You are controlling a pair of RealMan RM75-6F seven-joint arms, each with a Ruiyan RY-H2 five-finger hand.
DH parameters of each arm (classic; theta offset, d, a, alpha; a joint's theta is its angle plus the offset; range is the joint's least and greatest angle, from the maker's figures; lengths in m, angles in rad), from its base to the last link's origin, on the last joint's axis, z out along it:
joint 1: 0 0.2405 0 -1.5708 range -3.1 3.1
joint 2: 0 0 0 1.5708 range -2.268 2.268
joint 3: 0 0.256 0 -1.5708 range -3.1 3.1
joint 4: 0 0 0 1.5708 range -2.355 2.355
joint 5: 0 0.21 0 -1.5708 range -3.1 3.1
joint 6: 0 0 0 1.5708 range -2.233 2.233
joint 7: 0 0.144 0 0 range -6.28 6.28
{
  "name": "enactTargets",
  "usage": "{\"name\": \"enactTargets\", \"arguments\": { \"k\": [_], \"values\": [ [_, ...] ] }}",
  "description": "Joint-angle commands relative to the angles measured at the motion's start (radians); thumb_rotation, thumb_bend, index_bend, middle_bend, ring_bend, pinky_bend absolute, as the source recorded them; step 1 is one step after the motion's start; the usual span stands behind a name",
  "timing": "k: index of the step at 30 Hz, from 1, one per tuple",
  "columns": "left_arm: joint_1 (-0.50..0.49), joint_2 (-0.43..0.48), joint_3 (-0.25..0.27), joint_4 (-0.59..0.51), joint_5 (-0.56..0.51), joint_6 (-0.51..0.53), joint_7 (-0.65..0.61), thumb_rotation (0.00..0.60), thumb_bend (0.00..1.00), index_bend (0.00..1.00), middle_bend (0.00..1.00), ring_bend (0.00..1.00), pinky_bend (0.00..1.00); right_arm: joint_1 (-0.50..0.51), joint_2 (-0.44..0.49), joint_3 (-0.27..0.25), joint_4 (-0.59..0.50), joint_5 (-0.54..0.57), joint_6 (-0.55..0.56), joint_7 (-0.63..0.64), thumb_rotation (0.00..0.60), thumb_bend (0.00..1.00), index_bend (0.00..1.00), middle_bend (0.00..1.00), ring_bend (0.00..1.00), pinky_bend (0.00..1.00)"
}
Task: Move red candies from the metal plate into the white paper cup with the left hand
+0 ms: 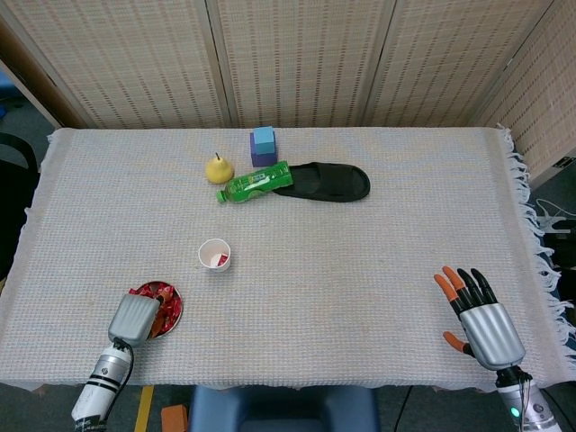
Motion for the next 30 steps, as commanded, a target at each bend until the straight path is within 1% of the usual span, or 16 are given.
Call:
{"name": "enactTargets", "arguments": {
  "k": [1,8,13,15,23,27,30],
  "values": [
    [0.003,-0.005,-0.005,0.011,0.004,0.002,-0.005,0.600,0.39,0.38,1.00,1.00,1.00,0.000,0.001,-0.001,-0.002,0.001,-0.004,-0.003,0.600,0.06,0.00,0.00,0.00,0.00],
    [0.009,-0.005,-0.013,0.026,-0.003,-0.007,-0.016,0.600,0.39,0.40,1.00,1.00,1.00,0.002,0.002,0.000,-0.008,0.009,-0.015,-0.013,0.600,0.06,0.00,0.00,0.00,0.00],
    [0.012,-0.004,-0.017,0.027,0.004,-0.007,-0.025,0.600,0.39,0.49,1.00,1.00,1.00,0.001,0.001,0.000,-0.009,0.008,-0.014,-0.016,0.600,0.06,0.00,0.00,0.00,0.00],
    [0.014,-0.004,-0.018,0.026,0.008,-0.006,-0.027,0.600,0.39,0.52,1.00,1.00,1.00,0.000,0.002,0.000,-0.009,0.008,-0.013,-0.015,0.600,0.06,0.00,0.00,0.00,0.00],
    [0.019,0.000,-0.020,0.019,0.026,0.008,-0.020,0.600,0.40,0.53,1.00,1.00,1.00,-0.001,0.003,0.001,-0.009,0.008,-0.013,-0.016,0.600,0.06,0.00,0.00,0.00,0.00],
    [0.021,0.014,-0.026,-0.015,0.056,0.040,-0.003,0.600,0.44,0.53,1.00,1.00,1.00,-0.001,0.001,0.004,-0.008,0.011,-0.012,-0.014,0.600,0.06,0.00,0.00,0.00,0.00],
    [0.012,0.029,-0.044,-0.048,0.079,0.064,0.015,0.600,0.44,0.54,1.00,1.00,1.00,0.001,-0.005,0.010,-0.002,0.017,-0.011,-0.012,0.600,0.06,0.00,0.00,0.00,0.00]
  ]
}}
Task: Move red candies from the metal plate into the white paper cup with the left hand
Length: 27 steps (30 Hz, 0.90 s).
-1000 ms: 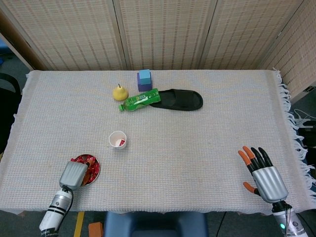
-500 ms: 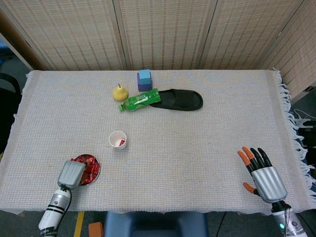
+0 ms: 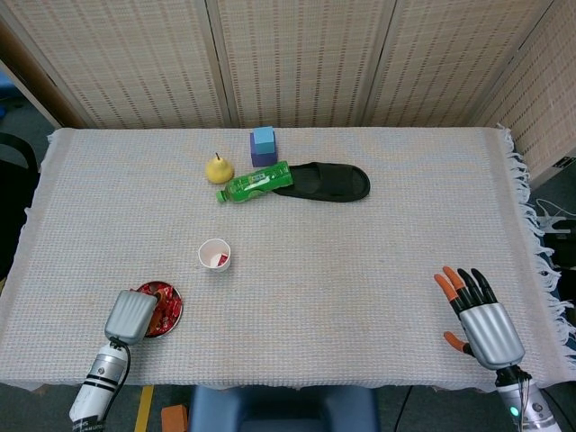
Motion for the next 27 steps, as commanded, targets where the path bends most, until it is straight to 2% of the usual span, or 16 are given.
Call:
{"name": "enactTargets", "arguments": {
  "k": [1,9,15,21,27],
  "values": [
    [-0.012,0.018,-0.025,-0.037,0.019,0.020,0.025,0.600,0.44,0.54,1.00,1.00,1.00,0.002,-0.006,0.006,0.006,0.005,0.000,0.002,0.600,0.06,0.00,0.00,0.00,0.00],
    [-0.101,0.048,-0.138,-0.142,-0.021,-0.029,0.085,0.600,0.44,0.54,1.00,1.00,1.00,0.009,-0.025,0.029,0.030,0.037,-0.007,0.004,0.600,0.06,0.00,0.00,0.00,0.00],
    [-0.186,0.018,-0.202,-0.150,-0.080,-0.101,0.136,0.600,0.44,0.54,1.00,1.00,1.00,0.018,-0.030,0.043,0.037,0.071,-0.029,0.001,0.600,0.06,0.00,0.00,0.00,0.00],
    [-0.268,-0.049,-0.223,-0.091,-0.134,-0.167,0.202,0.600,0.44,0.54,1.00,1.00,1.00,0.024,-0.025,0.054,0.036,0.101,-0.046,0.009,0.600,0.06,0.00,0.00,0.00,0.00],
    [-0.318,-0.090,-0.235,-0.053,-0.156,-0.183,0.222,0.600,0.44,0.54,1.00,1.00,1.00,0.025,-0.020,0.057,0.035,0.114,-0.049,0.012,0.600,0.06,0.00,0.00,0.00,0.00]
  ]
}}
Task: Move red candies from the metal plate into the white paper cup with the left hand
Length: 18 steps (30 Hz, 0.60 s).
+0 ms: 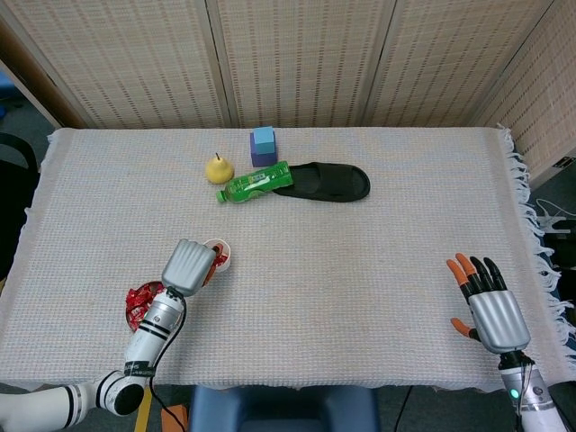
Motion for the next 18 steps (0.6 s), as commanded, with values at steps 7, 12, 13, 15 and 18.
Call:
{"name": "enactTargets", "arguments": {
  "k": [7,12,13,15,18],
  "values": [
    [-0.040,-0.017,-0.005,0.045,-0.054,-0.026,0.005,0.600,0.44,0.43,1.00,1.00,1.00,0.002,0.004,0.005,-0.001,0.016,-0.004,0.002,0.600,0.06,0.00,0.00,0.00,0.00],
    [-0.046,-0.010,0.001,0.049,-0.058,-0.017,-0.008,0.600,0.44,0.26,1.00,1.00,1.00,0.004,0.004,0.005,-0.002,0.020,-0.008,0.001,0.600,0.06,0.00,0.00,0.00,0.00],
    [-0.046,-0.007,0.003,0.049,-0.059,-0.015,-0.011,0.600,0.44,0.25,1.00,1.00,1.00,0.004,0.004,0.005,-0.002,0.021,-0.007,0.000,0.600,0.06,0.00,0.00,0.00,0.00],
    [-0.046,-0.003,0.005,0.048,-0.065,-0.013,-0.018,0.600,0.43,0.24,1.00,1.00,1.00,0.004,0.004,0.005,-0.002,0.021,-0.007,0.000,0.600,0.06,0.00,0.00,0.00,0.00],
    [-0.045,0.011,0.012,0.035,-0.071,-0.014,-0.031,0.600,0.43,0.22,1.00,1.00,1.00,0.004,0.004,0.004,-0.003,0.021,-0.005,-0.003,0.600,0.06,0.00,0.00,0.00,0.00]
  ]
}}
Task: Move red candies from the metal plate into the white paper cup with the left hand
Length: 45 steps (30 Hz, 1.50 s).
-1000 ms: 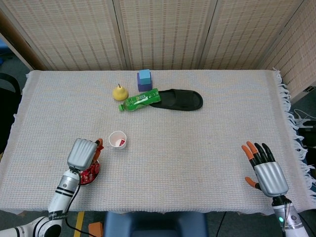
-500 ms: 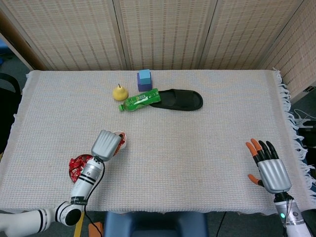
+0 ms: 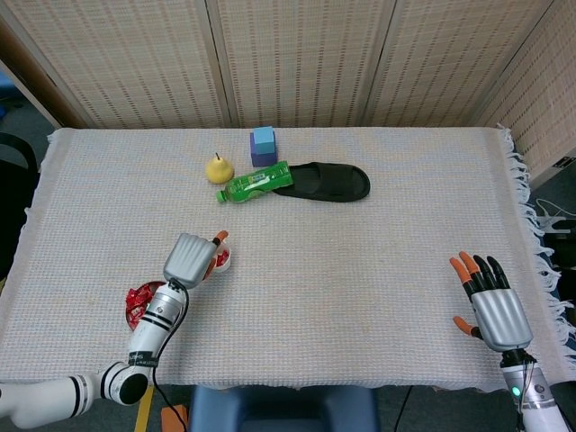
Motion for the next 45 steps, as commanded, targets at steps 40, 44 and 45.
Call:
{"name": "enactTargets", "arguments": {
  "k": [40,44,45],
  "values": [
    [0.390,0.236,0.262,-0.070,0.059,0.179,-0.403,0.600,0.39,0.17,1.00,1.00,1.00,-0.034,-0.006,-0.076,0.024,-0.242,0.165,0.067,0.600,0.06,0.00,0.00,0.00,0.00],
    [0.394,0.223,0.249,-0.044,0.050,0.165,-0.414,0.600,0.39,0.17,1.00,1.00,1.00,-0.038,-0.005,-0.080,0.032,-0.248,0.171,0.079,0.600,0.06,0.00,0.00,0.00,0.00],
    [0.395,0.219,0.245,-0.039,0.050,0.163,-0.415,0.600,0.39,0.18,1.00,1.00,1.00,-0.038,-0.003,-0.081,0.030,-0.248,0.167,0.078,0.600,0.06,0.00,0.00,0.00,0.00]
  ]
}}
